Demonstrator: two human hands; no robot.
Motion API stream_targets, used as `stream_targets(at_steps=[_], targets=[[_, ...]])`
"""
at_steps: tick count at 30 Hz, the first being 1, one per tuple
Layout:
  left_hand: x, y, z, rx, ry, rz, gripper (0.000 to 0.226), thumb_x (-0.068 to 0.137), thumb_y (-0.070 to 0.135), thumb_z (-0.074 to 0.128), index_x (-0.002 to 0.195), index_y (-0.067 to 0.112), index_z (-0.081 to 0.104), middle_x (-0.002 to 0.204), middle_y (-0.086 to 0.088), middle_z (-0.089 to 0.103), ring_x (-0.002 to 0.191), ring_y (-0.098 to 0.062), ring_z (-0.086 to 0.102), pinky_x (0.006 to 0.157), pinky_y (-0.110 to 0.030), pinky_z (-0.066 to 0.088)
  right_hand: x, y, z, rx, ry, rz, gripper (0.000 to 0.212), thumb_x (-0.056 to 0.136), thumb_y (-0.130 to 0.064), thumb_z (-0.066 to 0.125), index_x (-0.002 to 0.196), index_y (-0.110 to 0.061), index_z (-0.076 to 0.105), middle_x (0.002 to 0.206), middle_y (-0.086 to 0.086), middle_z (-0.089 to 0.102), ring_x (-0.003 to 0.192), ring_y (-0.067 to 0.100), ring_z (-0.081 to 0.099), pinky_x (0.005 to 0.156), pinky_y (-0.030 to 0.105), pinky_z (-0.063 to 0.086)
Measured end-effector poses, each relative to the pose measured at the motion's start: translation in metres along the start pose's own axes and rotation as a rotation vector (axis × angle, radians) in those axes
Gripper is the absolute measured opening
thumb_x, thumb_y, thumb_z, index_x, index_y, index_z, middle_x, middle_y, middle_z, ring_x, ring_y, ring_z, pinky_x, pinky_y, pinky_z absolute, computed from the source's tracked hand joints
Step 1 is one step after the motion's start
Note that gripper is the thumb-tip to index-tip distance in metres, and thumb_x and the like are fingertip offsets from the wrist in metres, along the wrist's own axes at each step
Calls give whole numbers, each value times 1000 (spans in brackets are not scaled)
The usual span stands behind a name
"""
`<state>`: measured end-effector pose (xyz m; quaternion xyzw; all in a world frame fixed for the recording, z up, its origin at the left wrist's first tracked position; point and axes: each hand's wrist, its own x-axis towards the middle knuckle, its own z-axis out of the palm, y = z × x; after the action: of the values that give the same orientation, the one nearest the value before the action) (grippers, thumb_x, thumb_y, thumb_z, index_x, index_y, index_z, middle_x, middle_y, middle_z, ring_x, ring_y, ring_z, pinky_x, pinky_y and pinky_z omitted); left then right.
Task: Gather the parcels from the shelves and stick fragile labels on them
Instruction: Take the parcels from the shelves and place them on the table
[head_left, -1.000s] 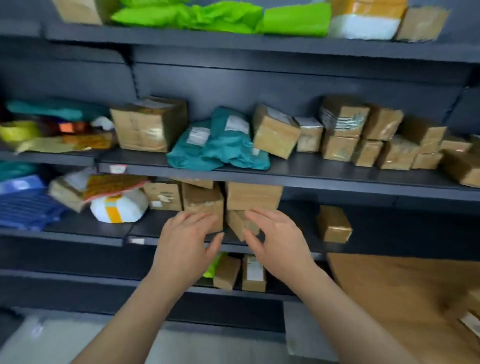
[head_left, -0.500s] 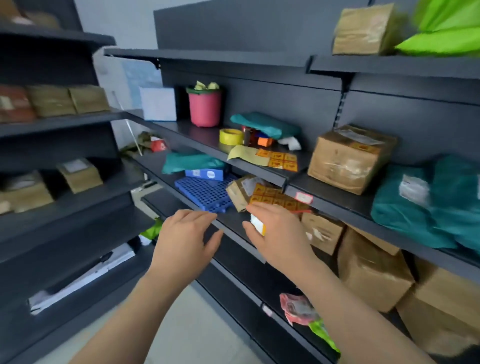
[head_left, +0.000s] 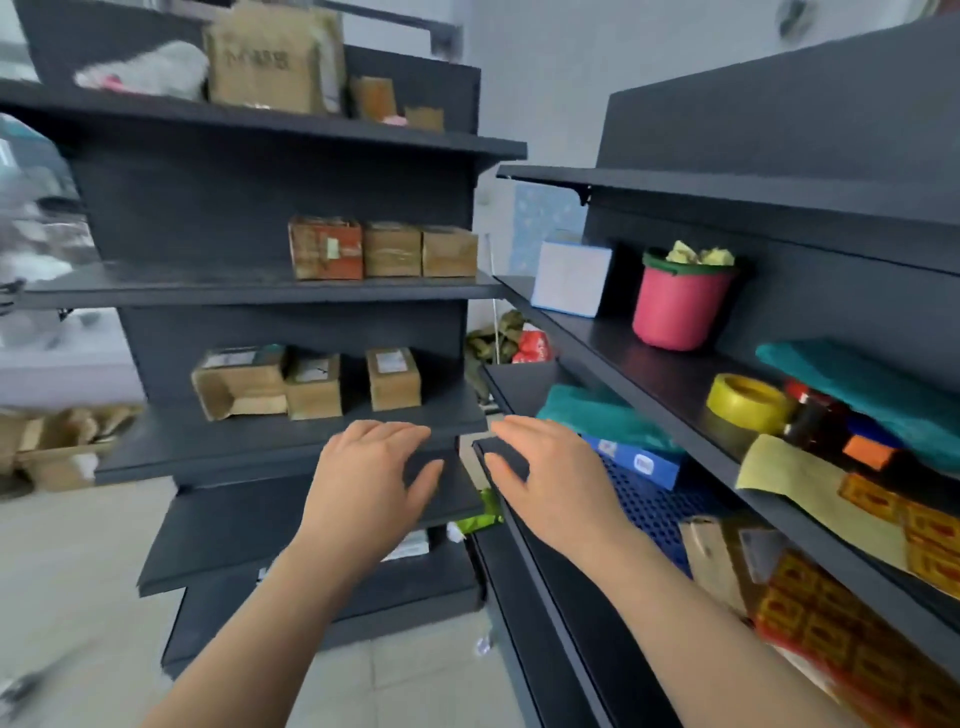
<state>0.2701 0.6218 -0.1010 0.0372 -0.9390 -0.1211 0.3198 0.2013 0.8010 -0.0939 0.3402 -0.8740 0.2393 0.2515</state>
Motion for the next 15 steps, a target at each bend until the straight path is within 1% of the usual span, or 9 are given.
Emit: stream_targets(at_steps=[2, 5, 9, 12, 15], targets=[[20, -26, 7, 32, 23, -37, 34, 80, 33, 70, 110, 16, 70, 108, 0, 70, 100, -27, 61, 87, -40, 46, 31, 2, 23, 34, -22, -24, 33, 87, -27, 62, 117, -13, 66, 113, 3, 68, 105, 25, 61, 92, 39, 48], [53, -66, 16, 65, 42, -78, 34, 81, 33, 69, 110, 16, 69, 108, -1, 70, 100, -27, 61, 88, -41, 46, 80, 2, 58, 48, -32, -59, 34, 88, -29, 61, 118, -14, 65, 115, 1, 67, 106, 23, 60, 92, 38, 49], [103, -124, 20, 113, 44, -103, 37, 84, 38, 64, 116, 20, 66, 113, 1, 69, 106, -25, 59, 91, -39, 44, 149, -2, 100, 76, -54, -59, 37, 91, -32, 57, 125, -19, 61, 125, -3, 62, 116, 18, 55, 98, 32, 43], [144, -166, 22, 103, 40, -108, 39, 86, 40, 61, 120, 21, 64, 117, 2, 67, 111, -23, 57, 95, -38, 43, 201, -10, 126, 86, -48, -65, 35, 91, -30, 58, 124, -19, 62, 123, -3, 63, 113, 18, 56, 95, 31, 43], [186, -203, 29, 115, 45, -99, 41, 87, 43, 59, 122, 22, 62, 119, 4, 66, 112, -21, 56, 97, -38, 43, 249, -16, 151, 86, -54, -55, 38, 92, -32, 56, 127, -19, 59, 127, -4, 61, 117, 18, 54, 98, 30, 42]])
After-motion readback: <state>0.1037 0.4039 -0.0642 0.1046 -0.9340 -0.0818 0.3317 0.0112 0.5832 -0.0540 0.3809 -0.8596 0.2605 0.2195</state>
